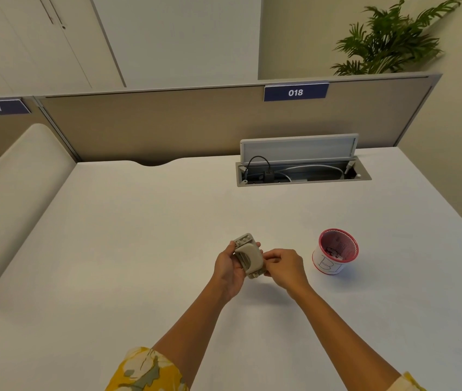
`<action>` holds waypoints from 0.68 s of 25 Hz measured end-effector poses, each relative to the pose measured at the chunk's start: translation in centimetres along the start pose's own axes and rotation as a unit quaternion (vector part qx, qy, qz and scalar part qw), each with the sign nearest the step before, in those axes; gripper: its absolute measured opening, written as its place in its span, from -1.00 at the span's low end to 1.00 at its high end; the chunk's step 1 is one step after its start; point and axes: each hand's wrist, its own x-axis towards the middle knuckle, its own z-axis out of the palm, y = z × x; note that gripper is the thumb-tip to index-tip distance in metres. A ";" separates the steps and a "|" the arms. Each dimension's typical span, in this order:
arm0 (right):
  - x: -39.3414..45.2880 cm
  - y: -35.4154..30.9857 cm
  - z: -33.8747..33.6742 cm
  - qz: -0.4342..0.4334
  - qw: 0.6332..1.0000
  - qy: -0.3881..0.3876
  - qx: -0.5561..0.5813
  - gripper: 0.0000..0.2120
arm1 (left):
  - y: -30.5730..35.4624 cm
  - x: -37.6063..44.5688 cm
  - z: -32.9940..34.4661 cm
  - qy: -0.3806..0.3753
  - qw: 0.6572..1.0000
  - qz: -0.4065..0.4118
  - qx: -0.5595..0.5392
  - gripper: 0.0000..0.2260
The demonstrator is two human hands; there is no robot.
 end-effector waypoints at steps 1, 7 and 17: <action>0.0 -0.1 -0.1 -0.005 1.000 0.000 -0.010 -0.85 | 0.0 0.1 -0.1 0.002 1.000 0.001 0.008 -0.60; 0.9 -1.1 -1.7 0.037 0.996 -0.063 0.059 -0.86 | 1.7 0.7 -1.2 0.014 0.993 0.012 0.118 -0.77; 0.0 -0.4 0.4 0.063 0.956 -0.099 0.270 -0.69 | 1.9 1.6 -1.6 0.062 0.995 0.072 0.013 -0.84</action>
